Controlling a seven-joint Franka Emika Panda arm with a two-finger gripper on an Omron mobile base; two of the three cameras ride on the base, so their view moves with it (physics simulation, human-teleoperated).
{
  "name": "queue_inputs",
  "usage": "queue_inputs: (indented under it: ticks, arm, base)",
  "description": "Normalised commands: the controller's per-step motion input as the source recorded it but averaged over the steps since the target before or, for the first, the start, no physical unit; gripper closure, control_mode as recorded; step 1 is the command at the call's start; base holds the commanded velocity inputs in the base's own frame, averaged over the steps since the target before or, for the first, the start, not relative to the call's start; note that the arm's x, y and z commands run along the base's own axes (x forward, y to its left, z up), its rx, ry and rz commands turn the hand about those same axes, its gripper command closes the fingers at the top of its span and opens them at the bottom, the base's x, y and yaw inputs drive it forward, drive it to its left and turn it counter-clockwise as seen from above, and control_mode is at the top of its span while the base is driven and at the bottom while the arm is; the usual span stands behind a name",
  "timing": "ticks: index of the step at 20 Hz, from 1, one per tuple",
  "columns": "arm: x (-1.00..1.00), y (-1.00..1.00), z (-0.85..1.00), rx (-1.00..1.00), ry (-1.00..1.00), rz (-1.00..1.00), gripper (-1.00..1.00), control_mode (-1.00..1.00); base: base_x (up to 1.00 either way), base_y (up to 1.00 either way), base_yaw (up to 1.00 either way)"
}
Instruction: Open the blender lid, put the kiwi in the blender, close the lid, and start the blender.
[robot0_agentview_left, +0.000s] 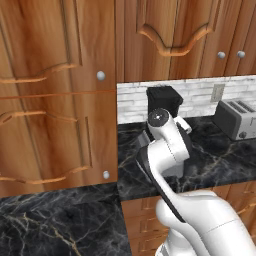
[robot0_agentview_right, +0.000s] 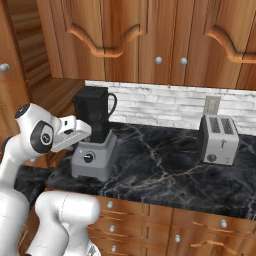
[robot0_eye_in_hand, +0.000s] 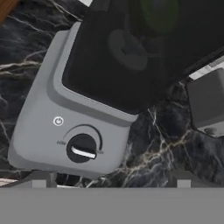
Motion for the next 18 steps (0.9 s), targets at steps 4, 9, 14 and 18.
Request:
queue_inputs:
  ticks: [4,9,14,18]
  arm:
    - [0.28,0.05,-0.25,0.0,0.05,-0.09,-1.0,-1.0]
    - [0.22,0.01,-0.25,0.0,0.0,-0.16,-1.0,-1.0]
    - [0.19,0.0,-0.2,0.0,-0.04,-0.15,-1.0,-1.0]
    - [0.16,0.0,-0.18,0.0,-0.02,-0.1,-1.0,-1.0]
  base:
    - [0.0,0.0,0.0]
    - [0.0,0.0,0.0]
    - [0.0,0.0,0.0]
    - [0.0,0.0,0.0]
